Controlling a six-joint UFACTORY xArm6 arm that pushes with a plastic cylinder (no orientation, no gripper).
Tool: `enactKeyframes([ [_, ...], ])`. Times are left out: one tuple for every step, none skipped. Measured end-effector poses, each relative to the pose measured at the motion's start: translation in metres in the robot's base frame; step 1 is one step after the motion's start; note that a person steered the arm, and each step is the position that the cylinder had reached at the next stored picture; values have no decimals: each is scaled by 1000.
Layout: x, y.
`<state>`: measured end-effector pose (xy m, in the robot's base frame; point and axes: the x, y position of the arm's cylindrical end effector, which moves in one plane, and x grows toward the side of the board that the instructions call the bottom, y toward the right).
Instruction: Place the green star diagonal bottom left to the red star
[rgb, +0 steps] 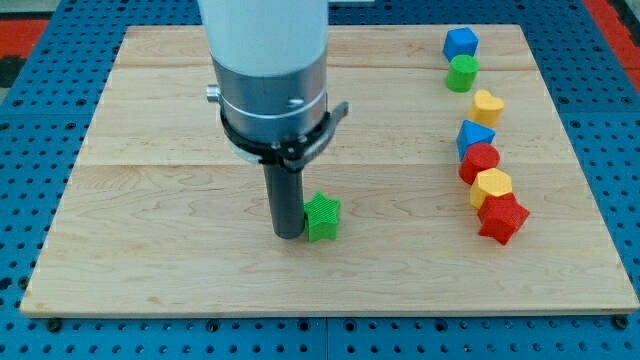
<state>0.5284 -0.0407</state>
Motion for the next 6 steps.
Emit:
enactKeyframes([
  [-18, -29],
  [-15, 19],
  [20, 83],
  [33, 110],
  [18, 56],
  [-3, 99],
])
